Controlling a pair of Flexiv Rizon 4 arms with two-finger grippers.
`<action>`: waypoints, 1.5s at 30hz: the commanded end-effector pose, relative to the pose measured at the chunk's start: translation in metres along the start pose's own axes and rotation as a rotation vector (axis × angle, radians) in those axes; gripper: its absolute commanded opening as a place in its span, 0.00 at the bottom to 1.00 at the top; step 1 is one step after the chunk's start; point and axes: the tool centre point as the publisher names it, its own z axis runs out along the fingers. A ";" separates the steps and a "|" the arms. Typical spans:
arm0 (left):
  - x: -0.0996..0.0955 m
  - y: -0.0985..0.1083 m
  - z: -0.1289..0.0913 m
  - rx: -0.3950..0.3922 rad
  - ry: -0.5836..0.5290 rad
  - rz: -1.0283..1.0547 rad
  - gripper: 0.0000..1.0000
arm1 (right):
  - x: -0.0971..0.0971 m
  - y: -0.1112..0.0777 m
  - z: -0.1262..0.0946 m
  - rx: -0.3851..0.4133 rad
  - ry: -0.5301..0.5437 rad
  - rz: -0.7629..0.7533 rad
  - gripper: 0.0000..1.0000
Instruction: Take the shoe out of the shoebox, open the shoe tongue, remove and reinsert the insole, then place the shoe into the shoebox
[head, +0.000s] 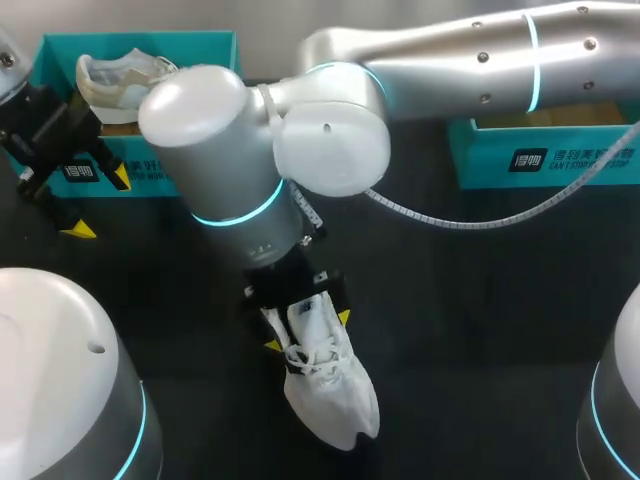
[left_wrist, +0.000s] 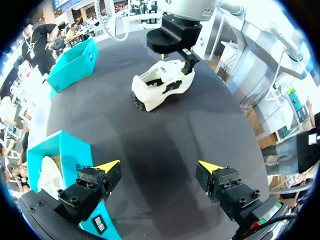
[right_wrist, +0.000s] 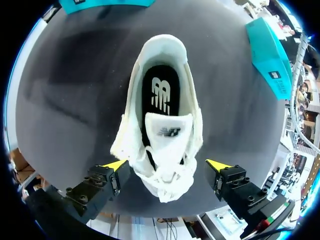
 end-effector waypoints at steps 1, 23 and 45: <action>0.001 0.000 0.000 -0.002 -0.001 0.000 1.00 | 0.003 -0.021 -0.012 -0.006 -0.008 0.019 1.00; 0.001 0.000 0.000 -0.002 -0.001 0.000 1.00 | -0.006 -0.057 -0.036 -0.031 -0.035 0.026 0.26; 0.001 0.000 0.000 -0.002 -0.001 0.000 1.00 | -0.018 0.024 0.004 -0.185 0.016 -0.153 0.31</action>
